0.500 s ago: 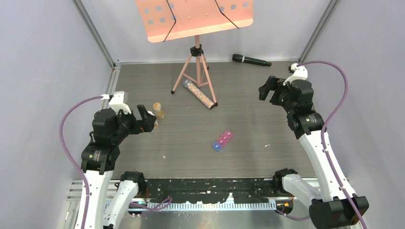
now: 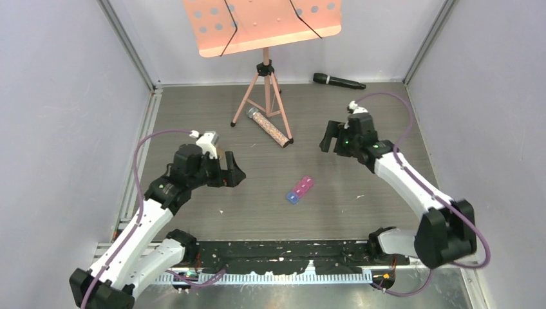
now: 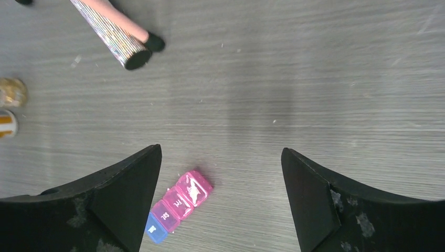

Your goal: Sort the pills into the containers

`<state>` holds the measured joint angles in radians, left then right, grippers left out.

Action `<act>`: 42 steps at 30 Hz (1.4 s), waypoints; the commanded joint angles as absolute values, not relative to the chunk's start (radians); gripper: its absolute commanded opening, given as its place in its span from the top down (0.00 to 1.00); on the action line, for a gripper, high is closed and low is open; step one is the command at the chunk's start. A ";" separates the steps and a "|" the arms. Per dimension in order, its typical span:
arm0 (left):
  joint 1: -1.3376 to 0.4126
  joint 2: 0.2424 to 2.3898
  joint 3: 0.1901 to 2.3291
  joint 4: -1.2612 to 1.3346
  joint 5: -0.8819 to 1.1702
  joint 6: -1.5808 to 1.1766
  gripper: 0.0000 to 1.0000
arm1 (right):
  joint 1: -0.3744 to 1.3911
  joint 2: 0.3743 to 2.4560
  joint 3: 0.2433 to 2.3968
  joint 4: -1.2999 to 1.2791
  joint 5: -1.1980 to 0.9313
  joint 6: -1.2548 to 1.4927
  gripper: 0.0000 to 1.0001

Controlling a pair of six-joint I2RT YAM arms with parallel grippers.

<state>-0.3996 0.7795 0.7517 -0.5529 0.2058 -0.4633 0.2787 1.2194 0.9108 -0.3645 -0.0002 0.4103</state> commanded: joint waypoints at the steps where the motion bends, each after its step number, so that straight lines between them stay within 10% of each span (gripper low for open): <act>1: -0.480 0.819 0.709 -0.422 0.123 -0.494 0.08 | 0.345 1.351 0.962 -0.301 0.048 0.470 0.09; 14: -0.550 0.897 0.616 -0.178 0.117 -0.552 0.09 | 0.426 1.608 0.994 -0.296 0.077 0.510 0.31; 42: -0.695 1.077 0.553 -0.029 0.028 -0.534 0.10 | 0.636 1.453 0.732 -0.319 0.110 0.638 0.60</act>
<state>-0.6918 1.0805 0.5663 -0.0986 0.0731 -0.5415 0.6090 1.4822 0.7425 -0.3286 0.0727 0.6033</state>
